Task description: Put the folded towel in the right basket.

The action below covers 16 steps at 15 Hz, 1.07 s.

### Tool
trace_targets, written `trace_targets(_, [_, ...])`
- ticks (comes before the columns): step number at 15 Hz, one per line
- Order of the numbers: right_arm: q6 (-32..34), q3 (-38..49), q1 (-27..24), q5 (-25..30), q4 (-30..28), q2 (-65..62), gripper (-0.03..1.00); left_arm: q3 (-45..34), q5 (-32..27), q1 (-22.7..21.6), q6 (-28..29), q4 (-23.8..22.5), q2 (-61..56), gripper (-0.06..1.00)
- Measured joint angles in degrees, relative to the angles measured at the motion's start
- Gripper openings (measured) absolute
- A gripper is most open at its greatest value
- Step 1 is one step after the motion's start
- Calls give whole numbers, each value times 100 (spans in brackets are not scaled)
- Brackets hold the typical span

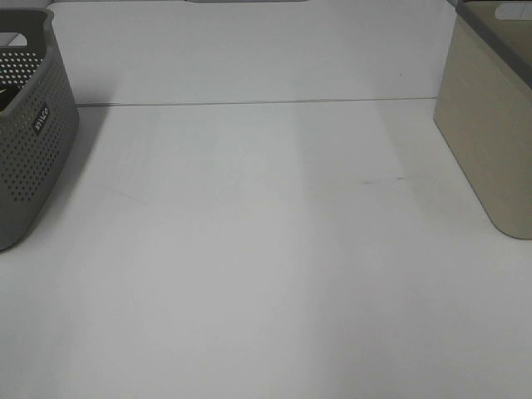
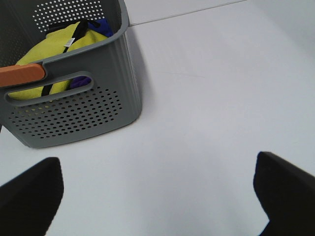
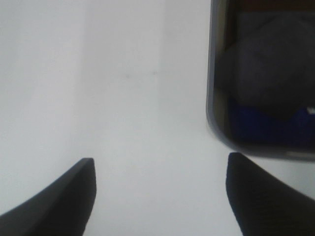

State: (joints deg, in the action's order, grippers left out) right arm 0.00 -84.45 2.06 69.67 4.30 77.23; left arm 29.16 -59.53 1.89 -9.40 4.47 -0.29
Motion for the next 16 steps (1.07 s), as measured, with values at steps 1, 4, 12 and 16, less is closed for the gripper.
trace_targets(1, [0, 561, 0, 0, 0, -355, 69, 0, 0, 0, 0, 0, 0, 99])
trace_targets(4, [0, 2246, 0, -6, -6, -1518, 69, 0, 0, 0, 0, 0, 0, 99])
trace_targets(12, [-292, 4882, 0, -481, -155, -5202, 69, 0, 0, 0, 0, 0, 0, 99])
trace_targets(16, [-327, 5369, 0, -940, -155, -6154, 69, 0, 0, 0, 0, 0, 0, 99])
